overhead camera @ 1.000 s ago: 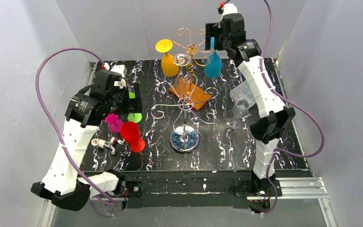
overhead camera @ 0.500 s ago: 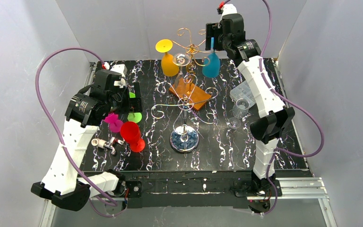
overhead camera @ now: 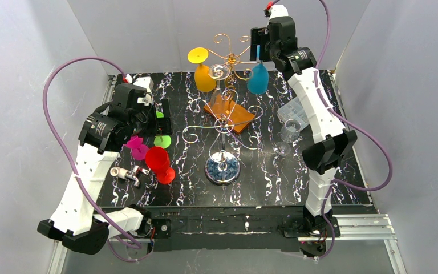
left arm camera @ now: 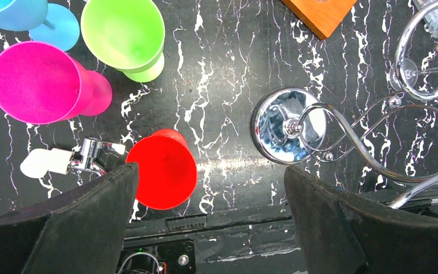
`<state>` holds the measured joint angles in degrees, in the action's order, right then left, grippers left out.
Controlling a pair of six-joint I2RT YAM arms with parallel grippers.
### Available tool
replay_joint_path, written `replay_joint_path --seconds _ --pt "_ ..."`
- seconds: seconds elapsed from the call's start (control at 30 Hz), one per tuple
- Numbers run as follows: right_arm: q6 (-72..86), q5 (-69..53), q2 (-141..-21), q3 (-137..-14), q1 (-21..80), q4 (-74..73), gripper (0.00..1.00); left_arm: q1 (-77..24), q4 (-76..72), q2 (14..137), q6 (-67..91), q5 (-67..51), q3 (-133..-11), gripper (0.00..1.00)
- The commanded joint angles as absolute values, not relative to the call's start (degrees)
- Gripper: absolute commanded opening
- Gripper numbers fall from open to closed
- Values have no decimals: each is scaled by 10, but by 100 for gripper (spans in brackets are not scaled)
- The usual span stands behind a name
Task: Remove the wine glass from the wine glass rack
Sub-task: Pick up the wine glass from the wine rack.
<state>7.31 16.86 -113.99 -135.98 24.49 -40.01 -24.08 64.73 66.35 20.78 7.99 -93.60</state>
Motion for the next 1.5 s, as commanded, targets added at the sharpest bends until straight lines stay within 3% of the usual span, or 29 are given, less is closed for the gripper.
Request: replay_joint_path --seconds 0.0,0.83,1.47 --pt "75 186 -1093 -1370 243 -392 65 -237 645 666 201 76 -947 98" --pt "92 108 -1052 -1327 245 -403 61 -237 637 667 201 66 -940 98" --pt "81 92 -1107 -1367 262 -342 61 -237 635 672 197 63 -944 98"
